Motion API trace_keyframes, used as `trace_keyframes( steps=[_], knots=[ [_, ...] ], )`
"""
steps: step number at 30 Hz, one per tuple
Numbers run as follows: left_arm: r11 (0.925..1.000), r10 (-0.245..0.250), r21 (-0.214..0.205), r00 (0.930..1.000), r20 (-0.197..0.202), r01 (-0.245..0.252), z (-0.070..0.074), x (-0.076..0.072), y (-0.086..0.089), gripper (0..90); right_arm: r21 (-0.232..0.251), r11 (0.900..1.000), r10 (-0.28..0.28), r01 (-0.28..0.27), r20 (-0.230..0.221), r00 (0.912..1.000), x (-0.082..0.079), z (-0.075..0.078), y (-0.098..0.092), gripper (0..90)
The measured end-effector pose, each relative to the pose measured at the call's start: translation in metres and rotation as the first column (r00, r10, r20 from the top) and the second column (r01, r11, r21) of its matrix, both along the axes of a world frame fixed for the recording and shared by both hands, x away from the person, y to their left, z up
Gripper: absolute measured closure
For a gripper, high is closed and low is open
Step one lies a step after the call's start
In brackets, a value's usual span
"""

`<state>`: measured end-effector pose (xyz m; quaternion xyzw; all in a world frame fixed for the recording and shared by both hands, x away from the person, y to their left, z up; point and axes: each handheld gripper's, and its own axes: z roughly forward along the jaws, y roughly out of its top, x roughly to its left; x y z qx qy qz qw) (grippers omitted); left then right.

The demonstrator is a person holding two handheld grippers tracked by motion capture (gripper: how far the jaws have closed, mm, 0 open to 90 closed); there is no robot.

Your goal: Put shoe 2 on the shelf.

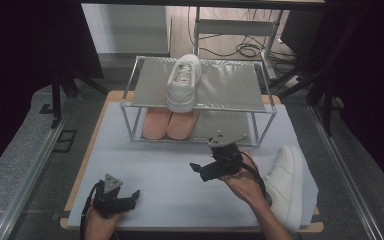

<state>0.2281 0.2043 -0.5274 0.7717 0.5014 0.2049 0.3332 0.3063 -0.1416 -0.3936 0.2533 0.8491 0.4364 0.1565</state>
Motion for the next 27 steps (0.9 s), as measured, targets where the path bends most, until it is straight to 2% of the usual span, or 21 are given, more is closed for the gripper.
trace_keyframes(
  steps=[8, 10, 15, 21, 27],
  knots=[
    [1.0000, -0.001, 0.001, 1.0000, -0.003, 0.001, 0.000, 0.000, 0.000, 13.5, -0.015, 0.9993, -0.034, 0.034, -0.009, 0.9994, -0.013, -0.002, -0.018, 0.0],
    [1.0000, -0.002, 0.001, 1.0000, -0.003, 0.002, 0.000, 0.000, 0.000, 13.5, -0.035, 0.9978, -0.057, 0.056, -0.017, 0.9982, -0.017, -0.003, -0.023, 0.0],
    [1.0000, -0.001, 0.000, 1.0000, -0.001, 0.001, 0.000, 0.000, 0.000, 13.6, -0.053, 0.9925, -0.111, 0.110, -0.019, 0.9936, -0.026, -0.005, -0.038, 0.0],
    [1.0000, 0.000, -0.001, 1.0000, -0.001, 0.000, 0.000, 0.000, 0.000, 13.6, -0.080, 0.9826, -0.171, 0.168, -0.031, 0.9849, -0.037, -0.011, -0.060, 0.0],
    [1.0000, 0.000, 0.000, 1.0000, 0.000, 0.000, 0.000, 0.000, 0.000, 13.6, -0.072, 0.9685, -0.240, 0.238, -0.020, 0.9705, -0.049, -0.014, -0.086, 0.0]
  ],
)
